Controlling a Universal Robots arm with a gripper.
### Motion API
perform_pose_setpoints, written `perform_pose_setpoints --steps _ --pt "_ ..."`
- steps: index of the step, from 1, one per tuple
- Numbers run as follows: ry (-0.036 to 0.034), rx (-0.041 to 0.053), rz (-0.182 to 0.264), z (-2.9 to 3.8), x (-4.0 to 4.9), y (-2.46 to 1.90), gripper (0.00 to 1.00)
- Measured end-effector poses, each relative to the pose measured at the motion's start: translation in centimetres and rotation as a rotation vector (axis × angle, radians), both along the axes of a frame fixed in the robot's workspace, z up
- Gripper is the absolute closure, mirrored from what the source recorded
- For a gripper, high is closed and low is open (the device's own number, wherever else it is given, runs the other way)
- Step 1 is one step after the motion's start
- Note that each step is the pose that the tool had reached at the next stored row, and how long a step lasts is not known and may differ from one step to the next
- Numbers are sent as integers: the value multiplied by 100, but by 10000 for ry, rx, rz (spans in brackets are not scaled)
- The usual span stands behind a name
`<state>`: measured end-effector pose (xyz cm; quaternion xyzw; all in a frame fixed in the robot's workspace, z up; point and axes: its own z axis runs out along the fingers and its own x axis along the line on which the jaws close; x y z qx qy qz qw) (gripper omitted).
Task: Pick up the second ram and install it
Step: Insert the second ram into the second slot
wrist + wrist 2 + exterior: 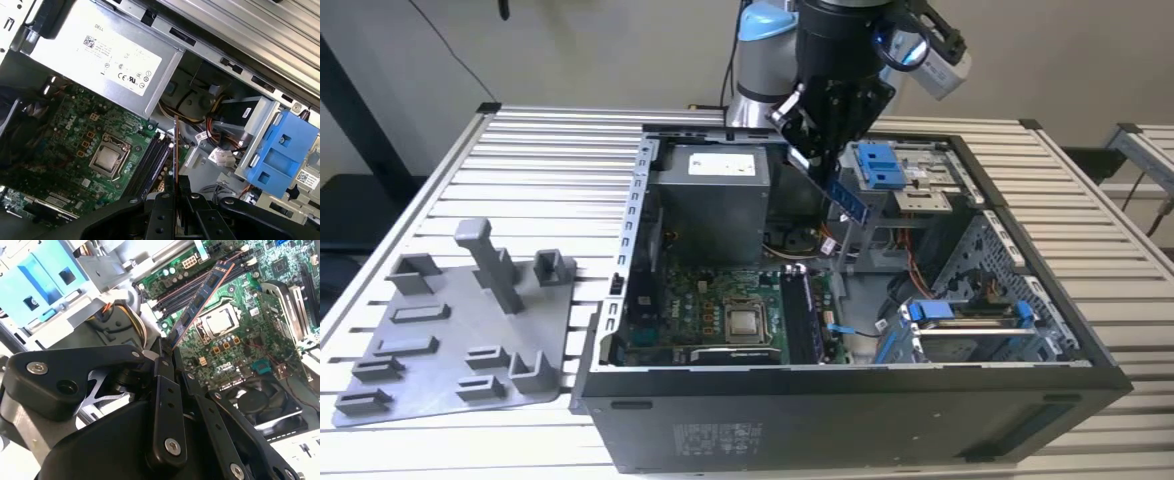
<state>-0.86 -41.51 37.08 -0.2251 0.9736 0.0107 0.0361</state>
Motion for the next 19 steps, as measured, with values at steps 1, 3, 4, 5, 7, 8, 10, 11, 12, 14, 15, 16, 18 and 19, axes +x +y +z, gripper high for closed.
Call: perform_pose_setpoints --steps 1,3,4,5,7,8,10,11,12,14,15,16,18,19 --pt "0 -6 -101 -6 0 0 86" --pt "18 -21 -324 -16 0 0 86" --pt "36 -30 -431 -20 0 0 86" --pt "61 -36 -532 -24 0 0 86" --pt "137 -39 -724 -31 0 0 86" --pt "183 -41 -810 -34 0 0 86" --pt "222 -42 -989 -38 -1 0 86" --pt "224 -40 -1105 -39 -1 0 86" --pt "225 -38 -1219 -41 0 0 86" --pt "225 -34 -1478 -45 0 0 86" --pt "225 -33 -1617 -46 0 -1 86" --pt "226 -31 -1746 -47 0 -1 86" --pt "227 -30 -1903 -48 0 -1 86" --pt "228 -29 -1944 -49 0 -1 86"
